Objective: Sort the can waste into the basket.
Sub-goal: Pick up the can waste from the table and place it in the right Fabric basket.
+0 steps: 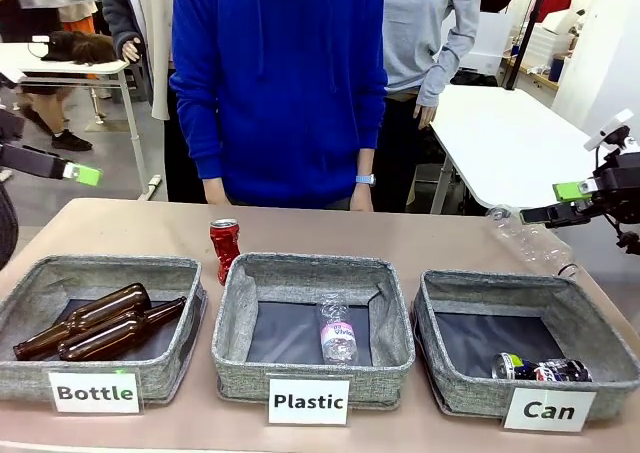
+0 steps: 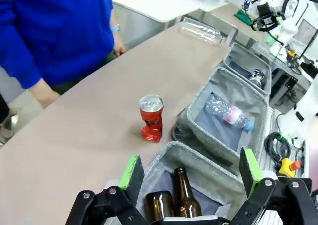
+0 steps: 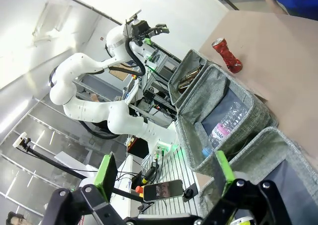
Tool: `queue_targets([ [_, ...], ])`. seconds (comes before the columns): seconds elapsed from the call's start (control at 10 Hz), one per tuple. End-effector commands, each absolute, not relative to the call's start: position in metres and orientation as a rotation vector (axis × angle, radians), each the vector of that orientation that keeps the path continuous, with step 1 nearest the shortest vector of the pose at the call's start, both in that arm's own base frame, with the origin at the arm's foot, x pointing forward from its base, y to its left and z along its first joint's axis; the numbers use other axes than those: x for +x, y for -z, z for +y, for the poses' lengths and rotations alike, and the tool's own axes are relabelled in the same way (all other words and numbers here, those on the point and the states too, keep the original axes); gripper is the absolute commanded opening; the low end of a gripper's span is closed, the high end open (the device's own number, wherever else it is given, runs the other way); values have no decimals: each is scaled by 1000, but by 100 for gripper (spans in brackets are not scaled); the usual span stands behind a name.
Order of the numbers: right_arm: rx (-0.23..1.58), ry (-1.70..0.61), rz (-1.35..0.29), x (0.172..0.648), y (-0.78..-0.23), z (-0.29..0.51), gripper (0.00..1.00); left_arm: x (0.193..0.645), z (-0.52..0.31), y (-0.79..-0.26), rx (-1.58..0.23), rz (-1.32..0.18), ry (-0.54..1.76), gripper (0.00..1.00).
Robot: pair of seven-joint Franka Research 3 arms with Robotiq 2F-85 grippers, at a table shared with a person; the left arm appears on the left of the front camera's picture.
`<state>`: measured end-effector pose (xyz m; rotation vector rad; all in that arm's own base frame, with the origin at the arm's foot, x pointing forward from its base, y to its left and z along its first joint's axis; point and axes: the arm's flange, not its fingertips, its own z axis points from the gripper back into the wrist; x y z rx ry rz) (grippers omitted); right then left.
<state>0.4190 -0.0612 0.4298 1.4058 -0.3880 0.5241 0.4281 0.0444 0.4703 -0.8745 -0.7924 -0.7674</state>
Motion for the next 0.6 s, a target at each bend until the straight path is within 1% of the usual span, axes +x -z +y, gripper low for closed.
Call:
queue_targets([
  [0.0,1415,-527,-392,418,-431,-62,100,418,56,-488,-843,-822,763,100],
  [0.2,1415,-527,-392,418,-431,-62,100,425,52,-479,-857,-815,763,100],
  [0.3,1415,-527,-392,418,-431,-62,100,441,41,-469,-796,-841,765,100],
  [0.4,1415,-527,-392,418,-431,-62,100,468,25,-458,-781,-829,811,100],
  [0.5,1415,-527,-392,418,-431,-62,100,490,12,-448,-829,-824,843,100],
])
